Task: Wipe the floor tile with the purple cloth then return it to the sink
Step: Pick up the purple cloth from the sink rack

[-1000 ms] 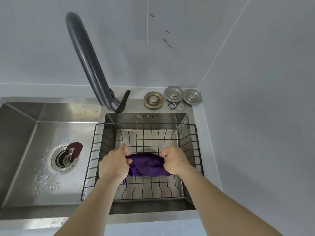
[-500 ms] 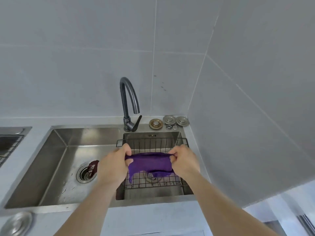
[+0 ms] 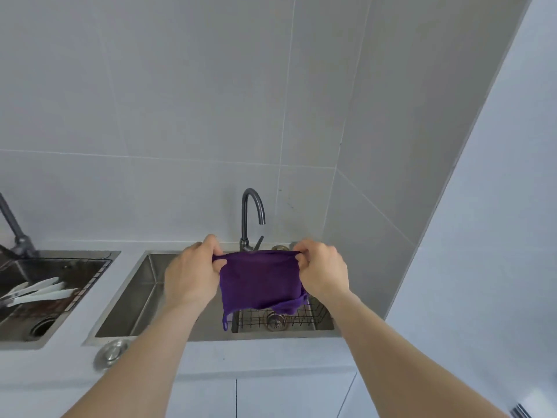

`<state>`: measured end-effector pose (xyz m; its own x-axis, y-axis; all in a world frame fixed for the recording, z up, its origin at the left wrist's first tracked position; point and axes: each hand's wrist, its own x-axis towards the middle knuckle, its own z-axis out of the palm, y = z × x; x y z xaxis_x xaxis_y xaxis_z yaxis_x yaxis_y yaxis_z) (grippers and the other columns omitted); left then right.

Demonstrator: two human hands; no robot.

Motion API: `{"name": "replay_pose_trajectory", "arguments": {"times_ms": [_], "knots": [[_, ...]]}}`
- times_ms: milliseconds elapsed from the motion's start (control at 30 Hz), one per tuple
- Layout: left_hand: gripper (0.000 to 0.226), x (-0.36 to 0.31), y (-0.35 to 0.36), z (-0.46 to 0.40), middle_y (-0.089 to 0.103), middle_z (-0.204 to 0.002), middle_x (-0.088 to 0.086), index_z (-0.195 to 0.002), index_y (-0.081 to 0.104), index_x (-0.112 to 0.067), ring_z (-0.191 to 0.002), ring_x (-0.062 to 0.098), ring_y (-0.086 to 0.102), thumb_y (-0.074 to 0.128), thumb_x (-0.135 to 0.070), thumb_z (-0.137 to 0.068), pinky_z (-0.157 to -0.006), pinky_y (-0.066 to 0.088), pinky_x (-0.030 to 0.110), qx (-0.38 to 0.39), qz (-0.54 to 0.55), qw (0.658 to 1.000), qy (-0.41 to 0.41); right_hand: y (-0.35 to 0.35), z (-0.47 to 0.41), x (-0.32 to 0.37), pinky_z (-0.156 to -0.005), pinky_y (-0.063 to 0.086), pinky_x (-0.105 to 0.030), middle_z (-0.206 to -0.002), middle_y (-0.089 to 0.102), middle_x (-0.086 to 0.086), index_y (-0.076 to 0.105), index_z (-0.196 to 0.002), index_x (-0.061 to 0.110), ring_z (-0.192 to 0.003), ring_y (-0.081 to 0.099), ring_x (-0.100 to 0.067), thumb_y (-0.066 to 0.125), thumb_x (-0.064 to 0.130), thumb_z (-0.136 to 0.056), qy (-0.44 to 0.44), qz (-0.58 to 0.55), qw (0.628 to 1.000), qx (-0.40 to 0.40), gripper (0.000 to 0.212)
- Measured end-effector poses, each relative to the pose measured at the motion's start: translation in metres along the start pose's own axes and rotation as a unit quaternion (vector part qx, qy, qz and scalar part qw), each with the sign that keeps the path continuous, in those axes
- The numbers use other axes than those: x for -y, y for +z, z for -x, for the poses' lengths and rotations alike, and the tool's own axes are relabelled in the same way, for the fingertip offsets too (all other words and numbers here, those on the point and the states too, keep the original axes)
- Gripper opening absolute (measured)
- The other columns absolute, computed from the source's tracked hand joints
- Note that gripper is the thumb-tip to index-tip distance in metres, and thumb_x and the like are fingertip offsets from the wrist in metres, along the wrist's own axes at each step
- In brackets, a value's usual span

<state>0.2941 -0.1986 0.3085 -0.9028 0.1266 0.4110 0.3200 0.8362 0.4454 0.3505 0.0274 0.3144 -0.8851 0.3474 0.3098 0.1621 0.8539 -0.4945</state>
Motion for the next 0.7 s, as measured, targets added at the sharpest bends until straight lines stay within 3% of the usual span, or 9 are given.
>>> {"name": "replay_pose_trajectory", "arguments": {"times_ms": [200, 367, 700], "knots": [[0.006, -0.024, -0.043, 0.027, 0.058, -0.088, -0.006, -0.094, 0.059, -0.022, -0.085, 0.019, 0.051, 0.064, -0.025, -0.095, -0.068, 0.038, 0.035, -0.041, 0.005, 0.999, 0.002, -0.037, 0.034, 0.011, -0.072, 0.045, -0.034, -0.105, 0.075, 0.0, 0.068, -0.11, 0.029, -0.097, 0.066, -0.032, 0.055, 0.023, -0.098, -0.008, 0.0, 1.0, -0.025, 0.018], [0.007, -0.05, -0.053, 0.048, 0.07, -0.092, -0.004, -0.094, 0.057, -0.026, -0.081, 0.023, 0.057, 0.063, -0.028, -0.095, -0.067, 0.04, 0.034, -0.028, 0.006, 1.0, -0.01, -0.068, 0.054, -0.008, -0.074, 0.044, -0.034, -0.102, 0.071, 0.001, 0.067, -0.1, 0.025, -0.096, 0.064, -0.031, 0.061, 0.03, -0.097, -0.007, 0.001, 1.0, -0.027, 0.009], [0.011, -0.145, -0.027, 0.1, 0.073, -0.096, -0.006, -0.09, 0.053, -0.033, -0.086, 0.03, 0.063, 0.063, -0.032, -0.094, -0.07, 0.047, 0.037, 0.008, 0.009, 1.0, 0.002, -0.135, 0.094, -0.102, -0.079, 0.052, -0.038, -0.101, 0.073, -0.002, 0.062, -0.106, 0.024, -0.097, 0.063, -0.033, 0.054, 0.025, -0.1, 0.009, 0.012, 1.0, 0.005, 0.01]]}}
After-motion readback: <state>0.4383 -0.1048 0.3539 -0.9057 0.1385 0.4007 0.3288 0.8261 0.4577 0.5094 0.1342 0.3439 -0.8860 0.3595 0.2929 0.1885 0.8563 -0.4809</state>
